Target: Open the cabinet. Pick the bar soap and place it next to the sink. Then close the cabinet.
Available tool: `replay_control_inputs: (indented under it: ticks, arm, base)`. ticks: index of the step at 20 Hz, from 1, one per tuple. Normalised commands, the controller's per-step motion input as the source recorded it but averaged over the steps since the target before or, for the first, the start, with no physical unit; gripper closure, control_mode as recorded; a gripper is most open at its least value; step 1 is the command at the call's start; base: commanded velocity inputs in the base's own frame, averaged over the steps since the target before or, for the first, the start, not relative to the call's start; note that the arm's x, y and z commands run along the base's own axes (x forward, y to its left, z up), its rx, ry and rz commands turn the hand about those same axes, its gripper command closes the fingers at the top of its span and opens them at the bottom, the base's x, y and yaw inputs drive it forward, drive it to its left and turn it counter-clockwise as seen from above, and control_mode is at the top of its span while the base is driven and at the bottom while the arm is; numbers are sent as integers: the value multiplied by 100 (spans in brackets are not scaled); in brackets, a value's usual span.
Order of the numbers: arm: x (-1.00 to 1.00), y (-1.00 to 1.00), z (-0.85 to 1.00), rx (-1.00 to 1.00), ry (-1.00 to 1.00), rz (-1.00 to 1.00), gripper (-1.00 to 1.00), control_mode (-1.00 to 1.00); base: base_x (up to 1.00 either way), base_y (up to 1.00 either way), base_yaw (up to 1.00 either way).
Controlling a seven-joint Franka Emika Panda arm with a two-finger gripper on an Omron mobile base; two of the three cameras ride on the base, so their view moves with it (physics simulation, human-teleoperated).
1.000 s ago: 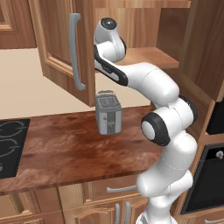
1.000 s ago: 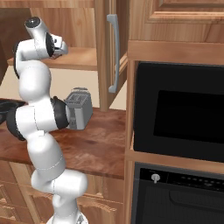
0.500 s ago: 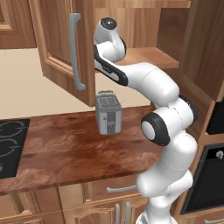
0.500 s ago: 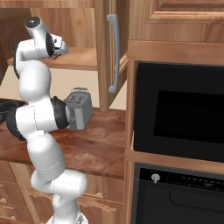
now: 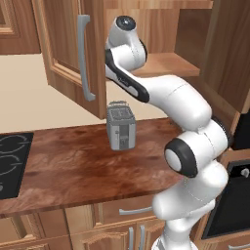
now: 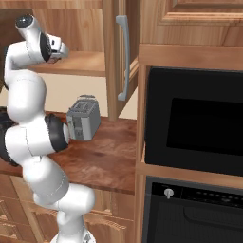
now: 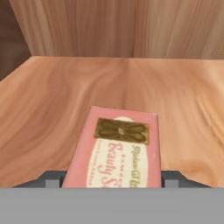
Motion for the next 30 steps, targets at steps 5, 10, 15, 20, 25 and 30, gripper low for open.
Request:
replay_control_inputs:
  ticks: [5,10,15,20,25,30]
  arm:
    - [-100,-46,2,0,-7,0,100,-100]
    - [-100,-44,13,0,-3,2,100,-100]
    - [-100,-29,18,0,0,8,100,-100]
    - [-100,-26,7,0,0,8,100,-100]
    - [-100,-10,0,0,0,4,100,-100]
    - [-99,-1,0,0,1,0,100,-100]
  base:
    - [0,0,0]
    - [0,0,0]
    - [0,0,0]
    - [0,0,0]
    - [0,0,0]
    - [0,0,0]
